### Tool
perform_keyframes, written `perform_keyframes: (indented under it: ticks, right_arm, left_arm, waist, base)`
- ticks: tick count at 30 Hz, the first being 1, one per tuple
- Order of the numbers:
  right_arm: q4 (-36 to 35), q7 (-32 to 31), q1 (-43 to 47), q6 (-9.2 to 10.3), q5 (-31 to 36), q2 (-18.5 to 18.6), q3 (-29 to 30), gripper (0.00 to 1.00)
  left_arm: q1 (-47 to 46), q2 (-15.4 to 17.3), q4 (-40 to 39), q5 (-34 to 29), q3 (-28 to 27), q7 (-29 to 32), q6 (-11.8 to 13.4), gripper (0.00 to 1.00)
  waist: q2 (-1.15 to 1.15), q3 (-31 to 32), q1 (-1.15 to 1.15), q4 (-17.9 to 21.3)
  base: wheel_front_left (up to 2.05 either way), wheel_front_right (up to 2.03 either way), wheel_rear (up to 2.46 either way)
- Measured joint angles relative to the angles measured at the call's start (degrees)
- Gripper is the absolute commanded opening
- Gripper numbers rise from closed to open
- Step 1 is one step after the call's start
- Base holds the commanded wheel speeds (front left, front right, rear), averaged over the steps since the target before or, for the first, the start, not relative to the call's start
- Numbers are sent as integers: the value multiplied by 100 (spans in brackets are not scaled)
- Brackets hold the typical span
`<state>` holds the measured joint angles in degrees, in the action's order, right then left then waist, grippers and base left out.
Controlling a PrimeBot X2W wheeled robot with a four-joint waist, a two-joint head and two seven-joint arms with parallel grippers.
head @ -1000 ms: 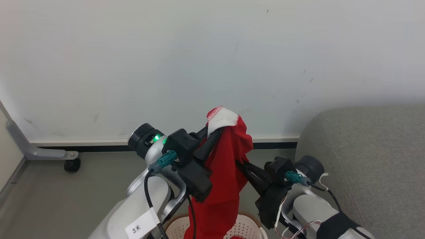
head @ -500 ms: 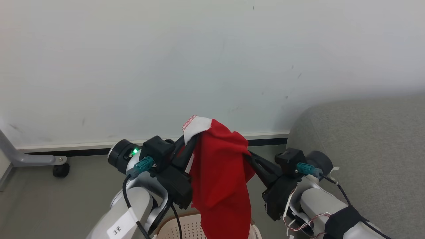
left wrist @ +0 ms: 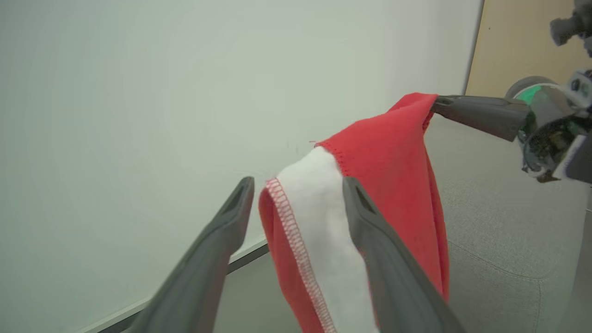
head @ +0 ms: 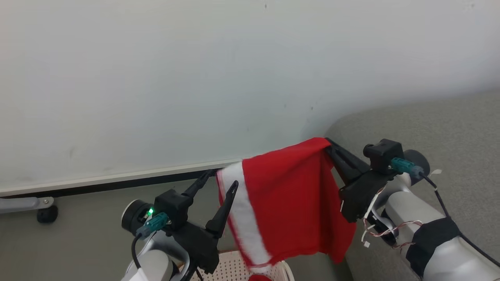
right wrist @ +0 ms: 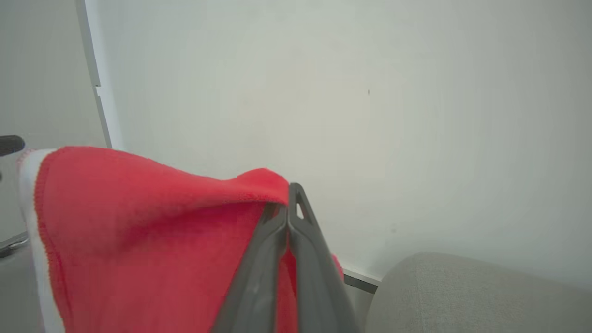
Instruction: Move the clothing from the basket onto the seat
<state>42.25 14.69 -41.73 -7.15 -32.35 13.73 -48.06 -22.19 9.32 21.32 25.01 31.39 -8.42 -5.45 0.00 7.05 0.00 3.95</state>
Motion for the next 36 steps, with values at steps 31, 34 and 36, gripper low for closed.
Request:
perform_keyframes:
  ticks: [31, 34, 36]
  right_arm:
    - [-1032, 1, 140, 111, 393, 976, 511, 0]
    - [-1141, 1, 190, 111, 412, 1050, 542, 0]
    - [-1198, 1, 242, 119, 413, 1127, 591, 0]
  left_arm:
    - [918, -268, -370, 88, 129, -379, 154, 100]
    - [911, -311, -382, 78, 194, -387, 169, 100]
    - [898, -327, -382, 56, 232, -387, 168, 100]
  waist:
    - [0, -171, 0, 1758]
    - [0, -244, 0, 1884]
    - [0, -316, 0, 1924]
  base:
    - [0, 0, 0]
    - [0, 0, 0]
    - [0, 0, 0]
